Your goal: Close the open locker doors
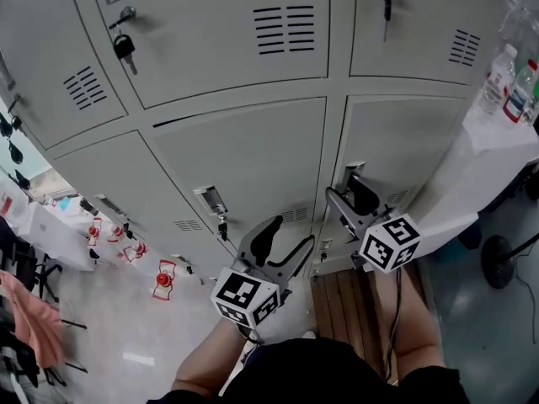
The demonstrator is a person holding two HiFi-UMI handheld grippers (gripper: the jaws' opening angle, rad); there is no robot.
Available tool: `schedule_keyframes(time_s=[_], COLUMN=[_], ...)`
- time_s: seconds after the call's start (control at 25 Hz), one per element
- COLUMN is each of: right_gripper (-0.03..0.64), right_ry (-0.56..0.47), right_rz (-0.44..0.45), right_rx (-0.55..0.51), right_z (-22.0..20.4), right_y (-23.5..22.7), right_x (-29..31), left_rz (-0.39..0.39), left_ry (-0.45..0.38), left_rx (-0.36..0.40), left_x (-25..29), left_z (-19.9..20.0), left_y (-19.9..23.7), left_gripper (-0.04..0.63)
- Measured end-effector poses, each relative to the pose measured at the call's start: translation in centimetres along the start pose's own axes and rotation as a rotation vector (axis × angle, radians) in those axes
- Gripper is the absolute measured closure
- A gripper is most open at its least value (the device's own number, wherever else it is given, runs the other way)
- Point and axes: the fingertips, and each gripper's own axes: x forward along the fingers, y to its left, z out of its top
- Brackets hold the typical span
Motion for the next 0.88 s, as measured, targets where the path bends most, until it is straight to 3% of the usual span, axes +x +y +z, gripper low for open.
schedule_keyframes(time_s=[0.88], right_gripper=[0.383], right_ry=[0.018], right_rz=[0.081], right_rx=[-0.001], right_z=[-0.5], right_y=[-0.8], right_x=[1.1], left_rz=[0.056], left_ry=[-0.005], left_rx=[-0.004], left_x=[1.5], left_z=[0.2], left_y=[0.3], left_gripper=[0.282])
